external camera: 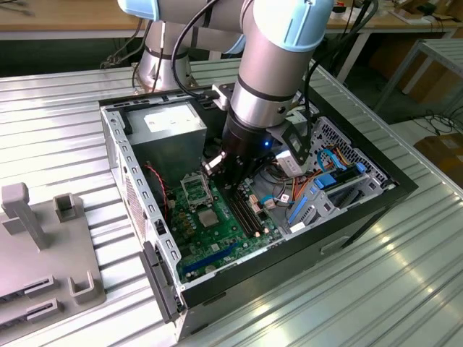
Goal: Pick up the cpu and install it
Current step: 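Close the cpu cover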
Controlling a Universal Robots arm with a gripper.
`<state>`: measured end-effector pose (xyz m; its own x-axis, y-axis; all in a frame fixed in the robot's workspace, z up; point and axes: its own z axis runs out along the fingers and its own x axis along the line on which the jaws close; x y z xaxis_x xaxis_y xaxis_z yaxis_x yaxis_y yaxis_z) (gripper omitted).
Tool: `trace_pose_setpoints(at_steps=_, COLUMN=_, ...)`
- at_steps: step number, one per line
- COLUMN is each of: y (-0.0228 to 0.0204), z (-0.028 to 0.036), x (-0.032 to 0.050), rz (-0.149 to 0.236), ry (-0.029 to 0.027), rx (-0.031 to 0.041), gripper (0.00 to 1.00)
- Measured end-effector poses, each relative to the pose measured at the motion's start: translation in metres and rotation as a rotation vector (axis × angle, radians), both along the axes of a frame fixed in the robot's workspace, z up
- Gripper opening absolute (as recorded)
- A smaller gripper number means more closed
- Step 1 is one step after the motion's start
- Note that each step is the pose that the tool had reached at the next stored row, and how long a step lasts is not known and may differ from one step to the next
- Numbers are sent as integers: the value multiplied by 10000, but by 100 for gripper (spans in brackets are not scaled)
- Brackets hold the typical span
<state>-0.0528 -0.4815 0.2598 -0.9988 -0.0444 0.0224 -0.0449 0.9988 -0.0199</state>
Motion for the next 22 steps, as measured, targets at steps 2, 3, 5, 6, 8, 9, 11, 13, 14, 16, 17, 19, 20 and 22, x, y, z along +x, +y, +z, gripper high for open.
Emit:
trace_pose_setpoints(at_steps=2, y=2, z=0, x=26, rz=76, ry=1, rx=-1, gripper=11)
trace_pose_setpoints(at_steps=3, y=3, z=0, x=45, rz=157, ry=1, rx=0, gripper=11)
trace_pose_setpoints(at_steps=5, y=8, z=0, x=73, rz=281, ry=2, rx=-1, gripper=11)
trace_pose_setpoints(at_steps=6, y=12, z=0, x=81, rz=299, ry=2, rx=-2, gripper=11)
trace_pose_setpoints(at_steps=8, y=30, z=0, x=102, rz=318, ry=6, rx=-4, gripper=11)
trace_pose_setpoints(at_steps=9, y=44, z=0, x=113, rz=322, ry=9, rx=-7, gripper=11)
trace_pose_setpoints(at_steps=11, y=78, z=0, x=136, rz=331, ry=12, rx=-13, gripper=11)
trace_pose_setpoints(at_steps=13, y=107, z=0, x=151, rz=339, ry=12, rx=-14, gripper=11)
trace_pose_setpoints(at_steps=14, y=121, z=0, x=153, rz=342, ry=12, rx=-13, gripper=11)
trace_pose_setpoints(at_steps=16, y=128, z=0, x=156, rz=345, ry=13, rx=-14, gripper=11)
trace_pose_setpoints(at_steps=17, y=128, z=0, x=156, rz=344, ry=12, rx=-14, gripper=11)
trace_pose_setpoints(at_steps=19, y=128, z=0, x=161, rz=344, ry=12, rx=-14, gripper=11)
trace_pose_setpoints(at_steps=20, y=128, z=0, x=162, rz=345, ry=12, rx=-14, gripper=11)
trace_pose_setpoints(at_steps=22, y=128, z=0, x=166, rz=346, ry=12, rx=-14, gripper=11)
